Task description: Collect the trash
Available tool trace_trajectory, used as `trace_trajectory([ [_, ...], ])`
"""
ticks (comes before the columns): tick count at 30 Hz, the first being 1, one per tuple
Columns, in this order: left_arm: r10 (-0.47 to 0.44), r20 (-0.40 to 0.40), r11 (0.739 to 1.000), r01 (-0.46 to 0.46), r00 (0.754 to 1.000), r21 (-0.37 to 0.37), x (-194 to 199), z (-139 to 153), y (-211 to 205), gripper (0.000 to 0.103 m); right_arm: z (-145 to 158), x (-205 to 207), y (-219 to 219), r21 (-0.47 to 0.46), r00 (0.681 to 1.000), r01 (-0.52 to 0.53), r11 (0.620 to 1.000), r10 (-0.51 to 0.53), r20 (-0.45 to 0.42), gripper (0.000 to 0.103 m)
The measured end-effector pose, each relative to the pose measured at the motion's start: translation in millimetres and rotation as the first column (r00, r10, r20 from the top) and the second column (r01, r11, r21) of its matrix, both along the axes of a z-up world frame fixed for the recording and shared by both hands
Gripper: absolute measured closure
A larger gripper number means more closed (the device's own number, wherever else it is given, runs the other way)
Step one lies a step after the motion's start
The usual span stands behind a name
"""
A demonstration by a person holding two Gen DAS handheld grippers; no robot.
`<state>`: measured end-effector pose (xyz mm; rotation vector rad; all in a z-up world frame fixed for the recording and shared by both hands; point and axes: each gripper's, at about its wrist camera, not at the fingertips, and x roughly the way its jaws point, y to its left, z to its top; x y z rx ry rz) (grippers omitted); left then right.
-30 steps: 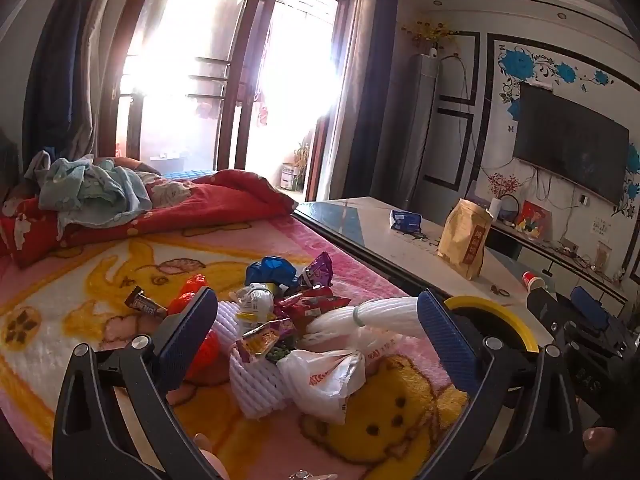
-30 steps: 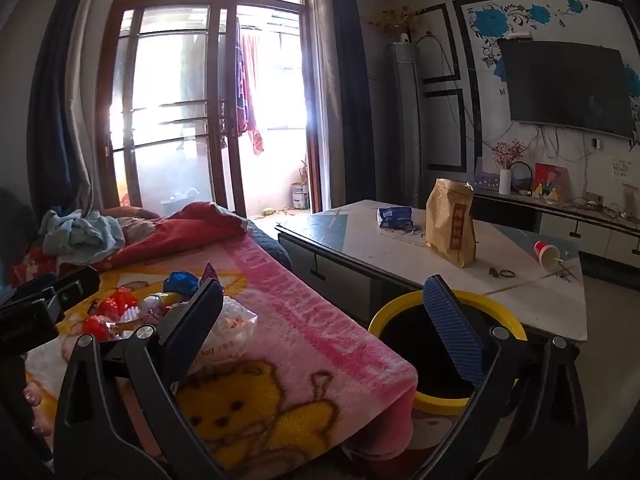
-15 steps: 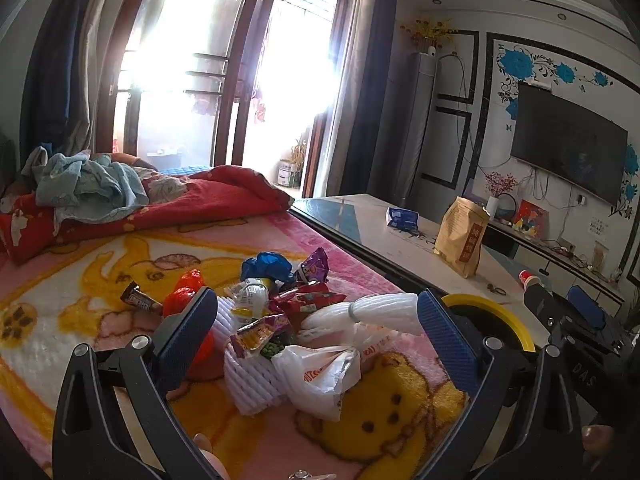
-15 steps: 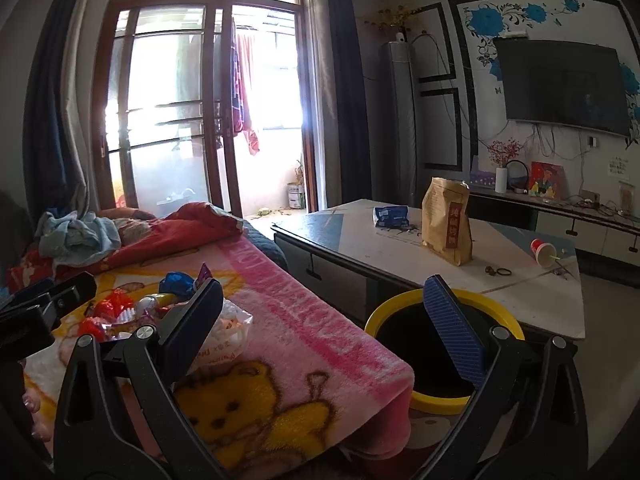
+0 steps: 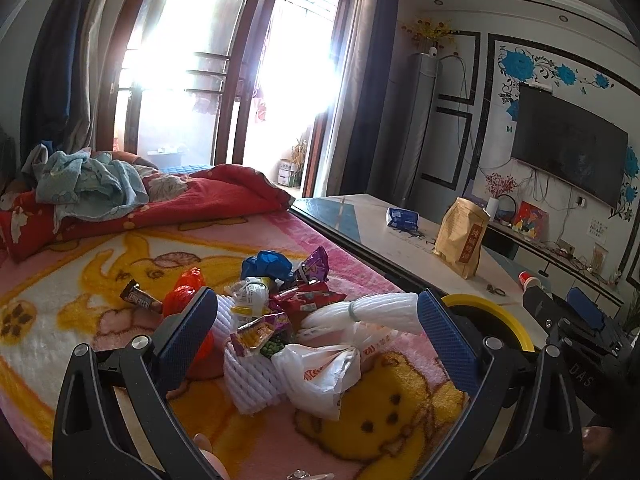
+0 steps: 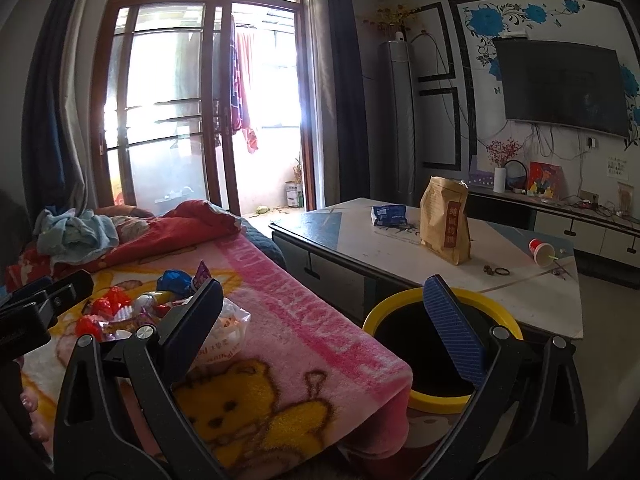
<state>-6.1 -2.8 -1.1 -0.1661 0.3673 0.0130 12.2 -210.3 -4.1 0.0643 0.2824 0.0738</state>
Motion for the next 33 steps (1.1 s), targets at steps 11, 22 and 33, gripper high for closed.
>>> trace_trajectory([
  [11,-0.003,-0.003,1.000,0.003,1.000,-0.004,-0.1,-2.9,-1.3,0.006,-2.1,1.8,-2.3,0.002,1.000,0.006,1.000,-0.006,-0.011,0.011],
  [22,0.000,-0.019,1.000,-0.001,1.000,-0.018,2.9,-9.4,1.4,0.006,-5.0,4.6,-2.0,-0.001,0.999,-0.034,0.999,0.034,-0.021,0.011],
  [33,0.073,-0.027,0.996,-0.074,0.997,-0.052,9.9,-7.3,29.6,0.006,2.6,14.3,27.7,-0.009,0.985,-0.167,0.986,0.167,-0.041,0.011],
])
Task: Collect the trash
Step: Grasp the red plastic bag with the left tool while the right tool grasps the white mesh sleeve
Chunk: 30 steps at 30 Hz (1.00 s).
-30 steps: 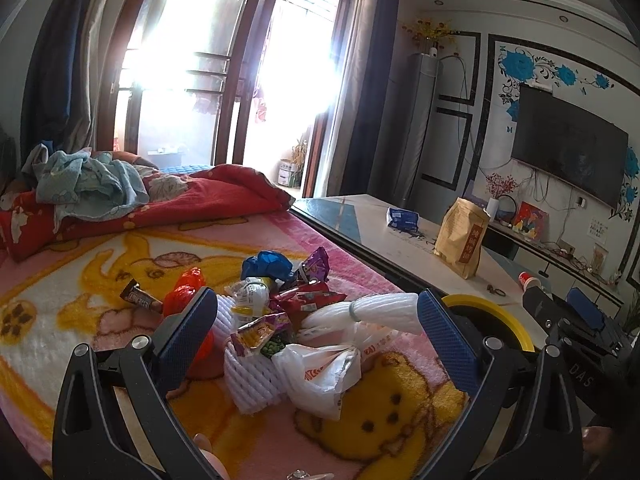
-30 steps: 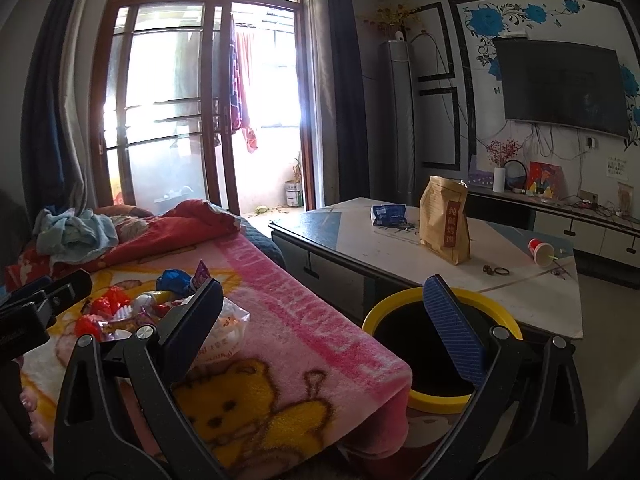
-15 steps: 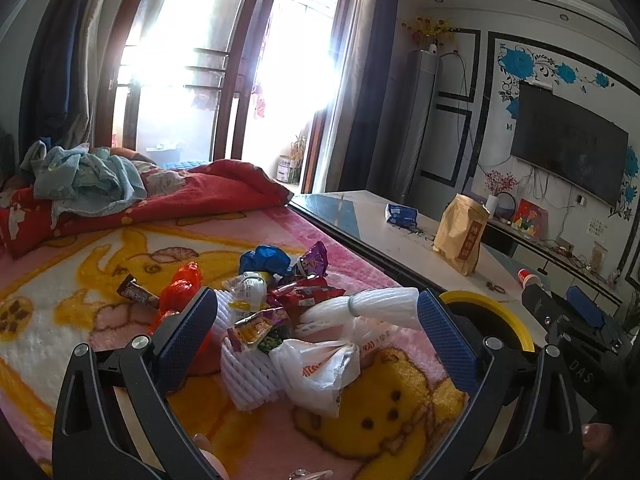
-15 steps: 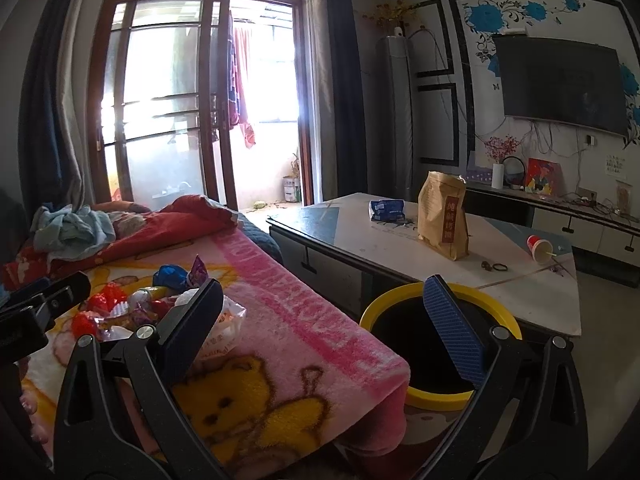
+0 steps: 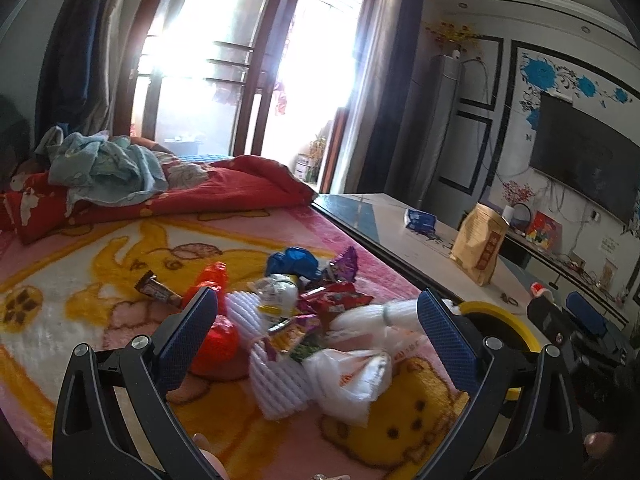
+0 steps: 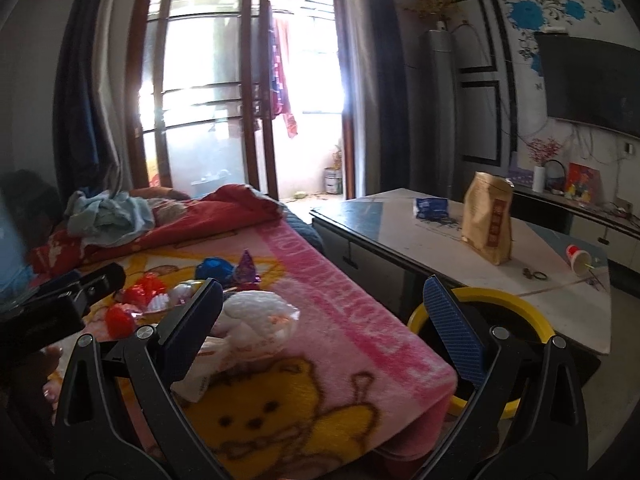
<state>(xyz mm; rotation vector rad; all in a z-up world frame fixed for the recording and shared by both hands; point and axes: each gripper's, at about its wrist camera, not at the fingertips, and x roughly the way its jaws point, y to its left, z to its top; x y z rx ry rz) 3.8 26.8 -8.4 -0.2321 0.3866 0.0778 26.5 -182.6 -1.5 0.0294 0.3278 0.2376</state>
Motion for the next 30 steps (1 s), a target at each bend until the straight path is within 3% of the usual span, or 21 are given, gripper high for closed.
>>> trace_trajectory([
  [11,0.092,0.004,0.995,-0.091,0.996,-0.027,0.0,7.1,37.1,0.006,5.7,10.3,37.4,0.004,0.996,-0.091,0.996,0.091,-0.015,0.011],
  [18,0.113,-0.003,0.991,-0.113,0.994,-0.074,-0.1,5.4,69.1,0.006,0.5,30.7,57.4,-0.003,0.990,-0.126,0.992,0.125,-0.072,0.011],
  [26,0.135,-0.107,0.982,-0.148,0.985,-0.121,17.5,-23.7,101.8,0.006,-17.1,59.1,67.5,-0.036,0.980,-0.140,0.990,0.133,-0.150,0.011],
  [30,0.089,-0.184,0.978,-0.121,0.979,-0.170,32.9,-47.2,110.5,0.006,-23.7,68.8,64.1,-0.046,0.976,-0.143,0.989,0.133,-0.174,0.011],
])
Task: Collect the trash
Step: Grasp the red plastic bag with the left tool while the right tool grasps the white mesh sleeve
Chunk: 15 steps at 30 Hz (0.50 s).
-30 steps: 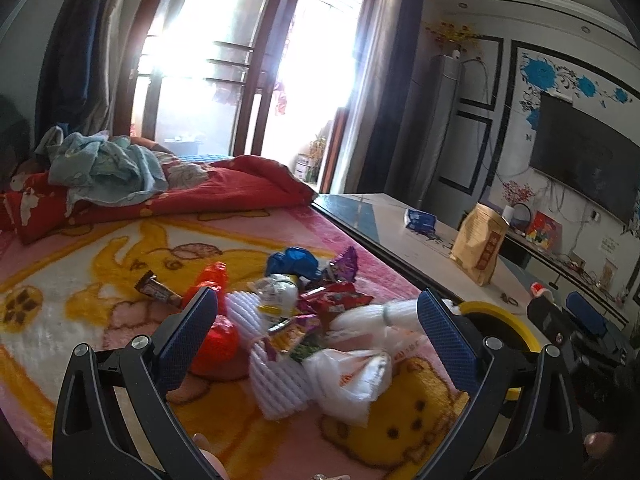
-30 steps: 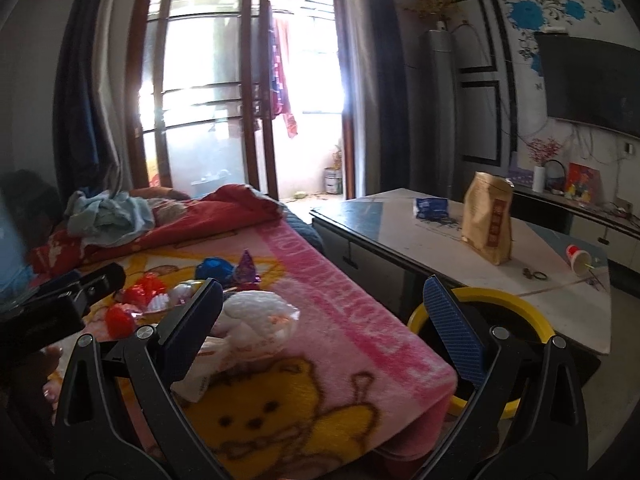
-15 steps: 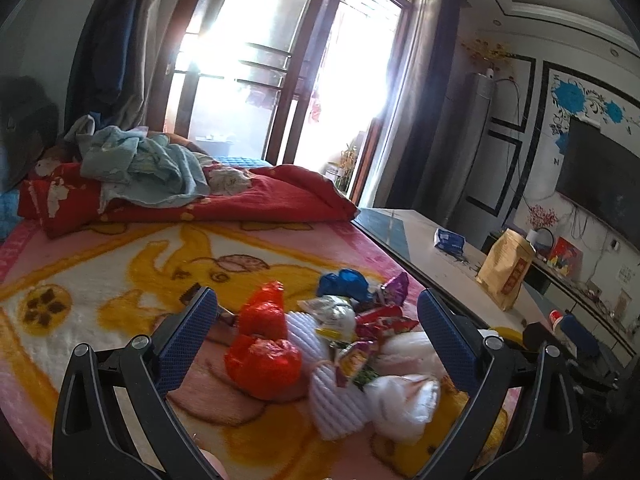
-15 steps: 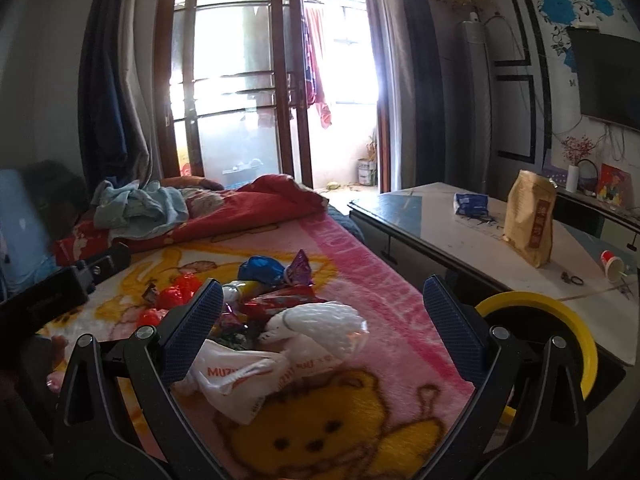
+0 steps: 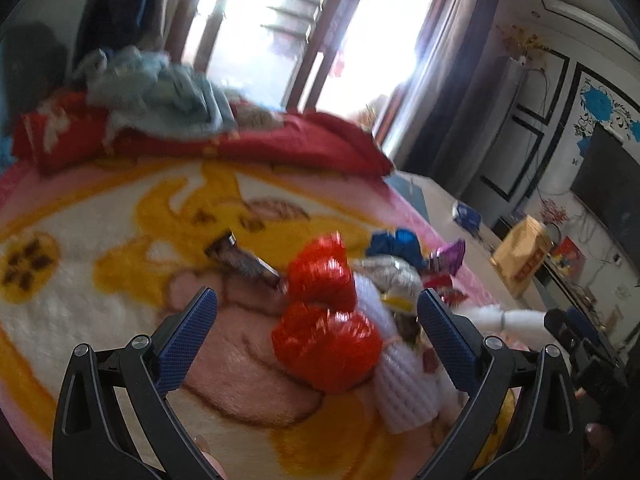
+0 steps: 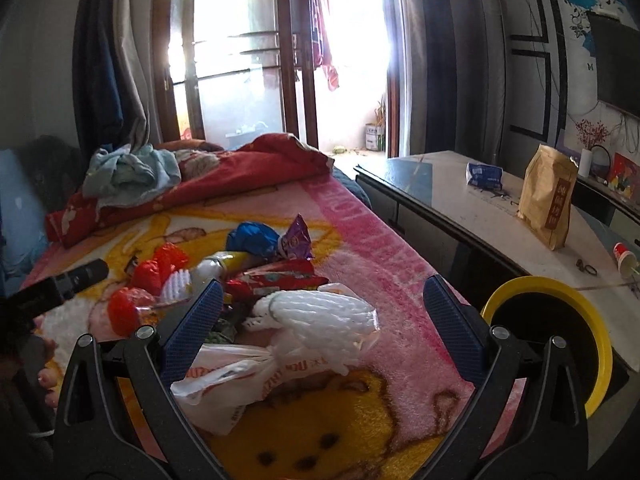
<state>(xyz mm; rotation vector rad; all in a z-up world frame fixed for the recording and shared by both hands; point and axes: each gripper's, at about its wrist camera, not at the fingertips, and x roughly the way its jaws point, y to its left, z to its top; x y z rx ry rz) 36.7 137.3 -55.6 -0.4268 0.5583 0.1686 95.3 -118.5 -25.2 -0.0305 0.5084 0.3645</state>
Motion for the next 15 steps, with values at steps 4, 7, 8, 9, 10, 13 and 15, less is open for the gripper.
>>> trace_trajectory([
  [4,-0.011,-0.065,1.000,0.009,0.998,-0.026,13.9,-16.5,0.1,0.006,-5.7,5.5,-4.1,-0.002,1.000,-0.001,1.000,0.001,-0.021,0.011],
  [7,-0.023,-0.089,0.998,0.019,0.996,-0.053,23.2,-26.5,2.1,0.006,-9.1,9.1,-6.4,0.001,0.999,-0.010,1.000,0.010,-0.040,0.014],
  [8,-0.027,-0.096,0.998,0.021,0.995,-0.065,25.8,-30.2,2.8,0.006,-10.3,10.2,-6.7,0.002,0.999,-0.016,1.000,0.016,-0.047,0.016],
  [9,-0.033,-0.102,0.996,0.025,0.994,-0.081,27.7,-33.1,3.6,0.006,-11.6,11.3,-6.7,0.006,0.998,-0.024,1.000,0.024,-0.056,0.017],
  [10,-0.038,-0.108,0.995,0.027,0.993,-0.099,29.6,-36.0,4.5,0.007,-12.9,12.3,-6.9,0.009,0.997,-0.032,0.999,0.033,-0.065,0.018],
  [13,-0.045,-0.110,0.988,0.028,0.993,-0.149,30.6,-41.3,6.4,0.008,-16.3,13.0,-5.3,0.016,0.994,-0.057,0.998,0.058,-0.091,0.025],
  [15,-0.059,-0.100,0.986,0.042,0.993,-0.163,30.8,-41.2,5.2,0.014,-17.7,12.8,-4.4,0.020,0.992,-0.071,0.997,0.072,-0.101,0.030],
])
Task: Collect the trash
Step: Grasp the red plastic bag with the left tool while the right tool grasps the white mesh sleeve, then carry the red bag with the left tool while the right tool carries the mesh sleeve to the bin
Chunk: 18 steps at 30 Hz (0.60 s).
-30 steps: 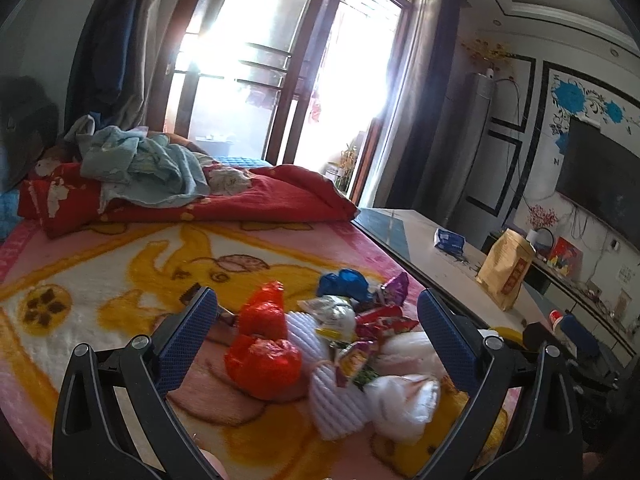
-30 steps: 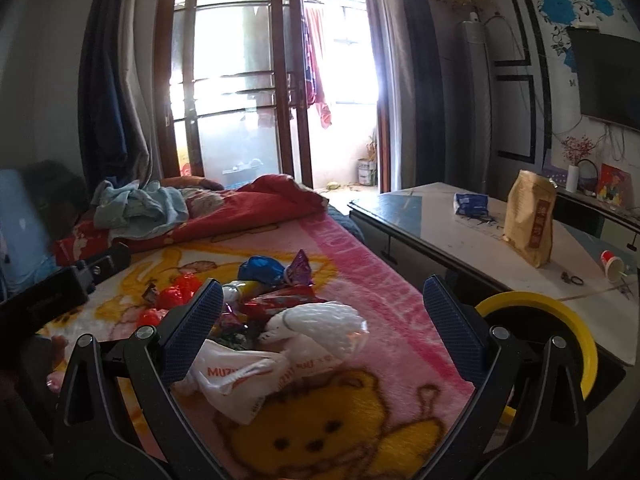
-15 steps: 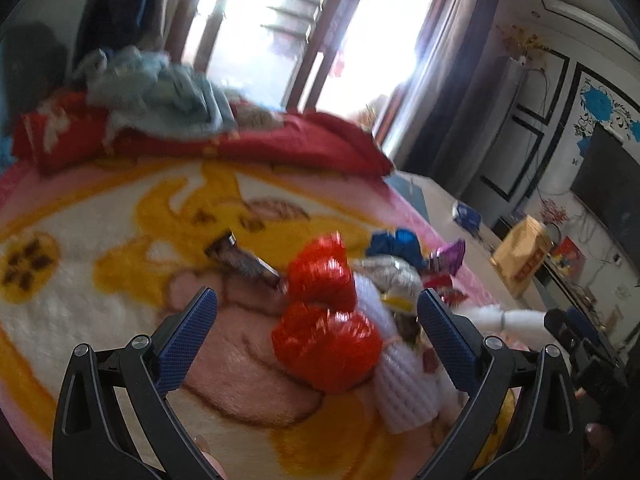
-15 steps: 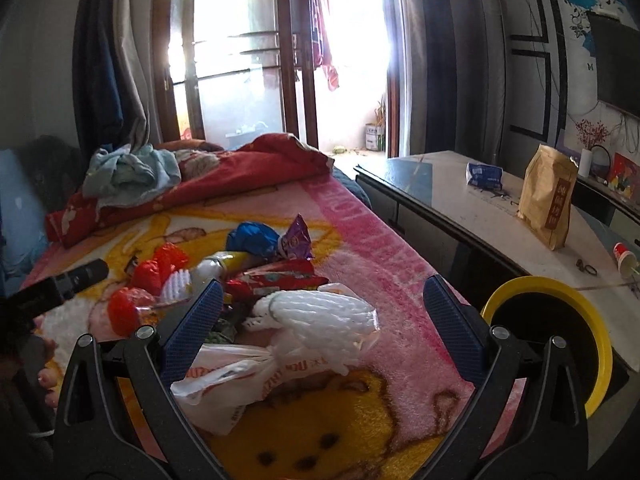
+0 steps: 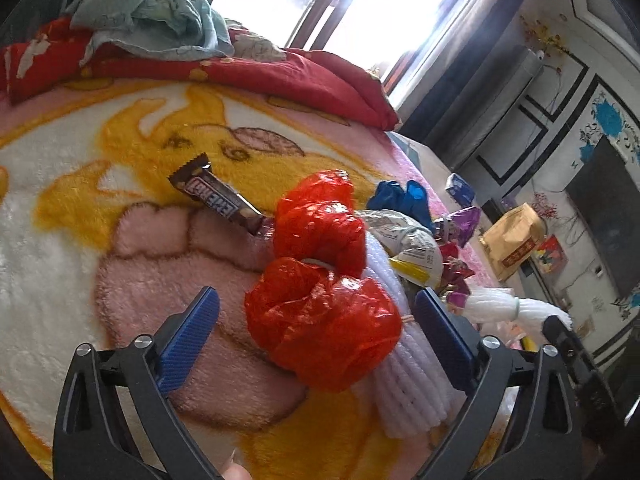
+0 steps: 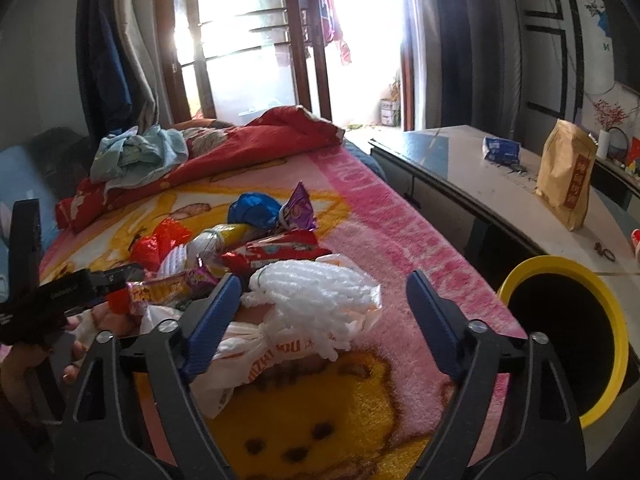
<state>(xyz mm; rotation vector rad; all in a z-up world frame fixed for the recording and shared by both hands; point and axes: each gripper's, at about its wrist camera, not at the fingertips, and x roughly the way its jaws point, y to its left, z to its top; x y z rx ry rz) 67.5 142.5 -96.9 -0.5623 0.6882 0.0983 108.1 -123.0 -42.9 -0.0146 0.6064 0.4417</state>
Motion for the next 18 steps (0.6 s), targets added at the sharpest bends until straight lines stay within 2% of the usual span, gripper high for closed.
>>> trace_trajectory([
  [1,-0.005,0.004,1.000,0.005,1.000,0.000,0.1,0.5,-0.9,0.027,-0.4,-0.3,0.6,0.001,1.000,-0.005,1.000,0.005,-0.003,0.035],
  [2,-0.006,0.007,1.000,0.006,1.000,0.004,-0.4,0.9,-2.0,0.036,-0.7,-0.5,1.5,0.004,1.000,-0.014,1.000,0.014,-0.007,0.040],
  [3,-0.006,0.010,1.000,0.006,1.000,0.005,-0.6,1.8,-2.9,0.039,-0.5,-0.3,1.8,0.008,1.000,-0.021,1.000,0.021,-0.011,0.042],
  [5,-0.013,0.015,1.000,0.013,1.000,0.002,-1.1,4.0,-3.7,0.055,0.6,-1.1,2.6,0.016,0.999,-0.035,0.999,0.035,-0.017,0.051],
  [8,-0.017,0.019,1.000,0.016,1.000,0.013,-2.9,7.7,-5.2,0.066,3.6,-2.8,1.6,0.027,0.999,-0.046,0.999,0.047,-0.013,0.063],
  [9,-0.017,0.025,1.000,0.017,1.000,0.015,-4.1,9.5,-5.6,0.068,5.1,-2.5,1.2,0.029,0.999,-0.052,0.998,0.052,-0.012,0.070],
  [11,-0.018,0.042,0.999,0.017,0.999,0.027,-5.9,14.6,-6.8,0.074,8.0,-3.1,1.3,0.036,0.998,-0.064,0.997,0.064,-0.009,0.075],
  [18,-0.032,0.141,0.996,0.020,0.989,0.086,-16.2,47.8,-15.3,0.079,21.8,-9.0,-2.3,0.068,0.995,-0.095,0.993,0.093,0.028,0.080],
])
